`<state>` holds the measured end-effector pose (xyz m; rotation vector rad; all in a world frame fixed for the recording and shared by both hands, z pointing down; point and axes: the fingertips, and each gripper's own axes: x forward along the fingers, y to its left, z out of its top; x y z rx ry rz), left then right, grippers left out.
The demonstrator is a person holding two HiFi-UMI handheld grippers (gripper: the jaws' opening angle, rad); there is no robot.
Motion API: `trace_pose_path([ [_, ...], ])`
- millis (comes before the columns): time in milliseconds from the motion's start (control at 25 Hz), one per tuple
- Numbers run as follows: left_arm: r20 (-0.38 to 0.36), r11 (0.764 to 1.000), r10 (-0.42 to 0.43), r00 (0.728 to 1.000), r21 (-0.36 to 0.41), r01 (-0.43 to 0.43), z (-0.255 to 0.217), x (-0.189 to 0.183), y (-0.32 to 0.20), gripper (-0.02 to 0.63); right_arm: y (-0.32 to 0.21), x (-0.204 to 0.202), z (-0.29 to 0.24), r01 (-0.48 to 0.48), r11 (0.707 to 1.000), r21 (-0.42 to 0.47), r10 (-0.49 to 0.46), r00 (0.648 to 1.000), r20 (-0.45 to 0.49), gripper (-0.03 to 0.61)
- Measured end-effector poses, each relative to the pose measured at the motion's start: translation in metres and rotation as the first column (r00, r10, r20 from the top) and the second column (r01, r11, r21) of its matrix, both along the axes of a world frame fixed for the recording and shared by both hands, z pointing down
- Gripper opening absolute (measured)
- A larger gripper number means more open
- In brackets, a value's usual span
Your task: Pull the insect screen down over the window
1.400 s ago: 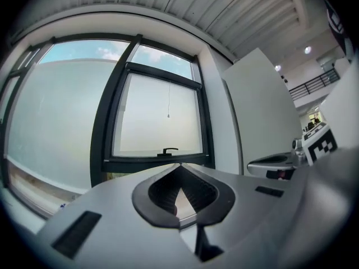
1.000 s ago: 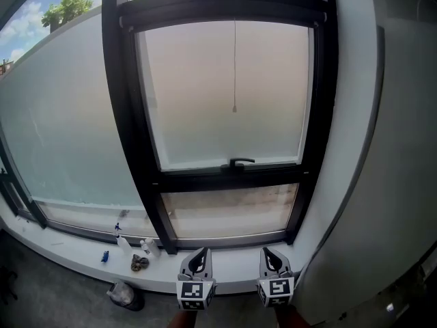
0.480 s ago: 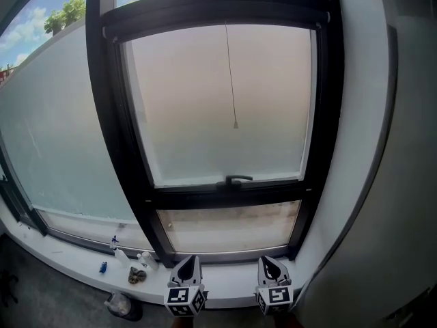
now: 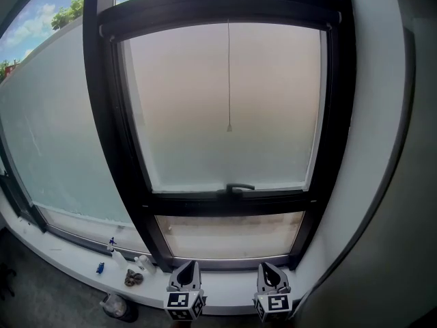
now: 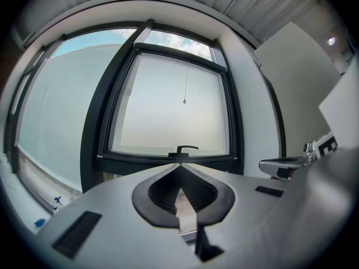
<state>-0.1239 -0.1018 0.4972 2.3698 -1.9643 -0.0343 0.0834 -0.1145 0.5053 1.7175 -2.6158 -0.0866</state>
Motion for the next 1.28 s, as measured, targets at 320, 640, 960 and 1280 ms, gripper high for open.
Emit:
trace_pose_path([
  [320, 0.035, 1.0, 0.027, 0.999, 0.014, -0.027, 0.005, -0.01, -0.055, 0.002, -0.056, -0.009, 0.018, -0.051, 0.999, 0.018, 0.051, 0.998, -0.026, 0.002],
  [640, 0.037, 0.998, 0.055, 0.998, 0.037, -0.056, -0.001, -0.026, -0.133, 0.002, -0.12, -0.019, -0.013, -0.114, 0.989, 0.1, 0.117, 0.993, -0.031, 0.002],
  [960, 0.048, 0.992, 0.095, 0.994, 0.076, -0.099, -0.025, -0.04, -0.2, 0.002, -0.186, -0.036, -0.021, -0.146, 0.986, 0.079, 0.148, 0.989, -0.023, 0.002],
  [1280, 0.132, 0.982, 0.135, 0.982, 0.112, -0.15, -0.045, -0.04, -0.25, 0.002, -0.234, -0.052, -0.055, -0.157, 0.973, 0.172, 0.155, 0.988, 0.024, 0.002],
])
